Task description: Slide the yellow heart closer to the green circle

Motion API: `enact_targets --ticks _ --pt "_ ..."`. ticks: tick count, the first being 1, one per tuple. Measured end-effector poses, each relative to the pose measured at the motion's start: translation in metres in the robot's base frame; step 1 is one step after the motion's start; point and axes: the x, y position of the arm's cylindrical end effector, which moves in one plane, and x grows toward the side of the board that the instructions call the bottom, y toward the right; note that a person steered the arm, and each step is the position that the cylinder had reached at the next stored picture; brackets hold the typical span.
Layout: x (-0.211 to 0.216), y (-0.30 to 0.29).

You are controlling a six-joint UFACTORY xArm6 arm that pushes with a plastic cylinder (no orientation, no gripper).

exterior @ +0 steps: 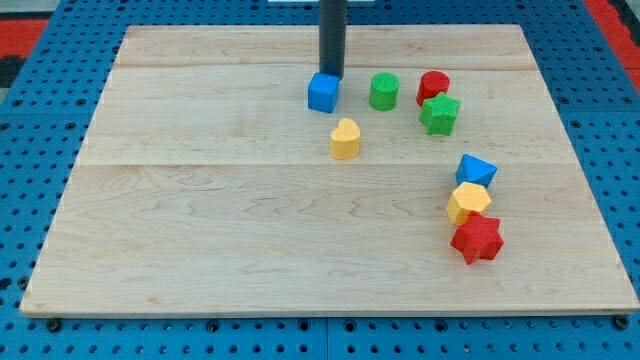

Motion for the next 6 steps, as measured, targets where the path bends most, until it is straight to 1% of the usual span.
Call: enact_targets --ticks 1,2,3,4,5,6 --pt "0.007 -0.037" --pt "0.06 -0.088" --pt "0.139 -0.074" --pt "0.155 -0.034" --pt "0.125 0.003" --pt "0.117 0.026"
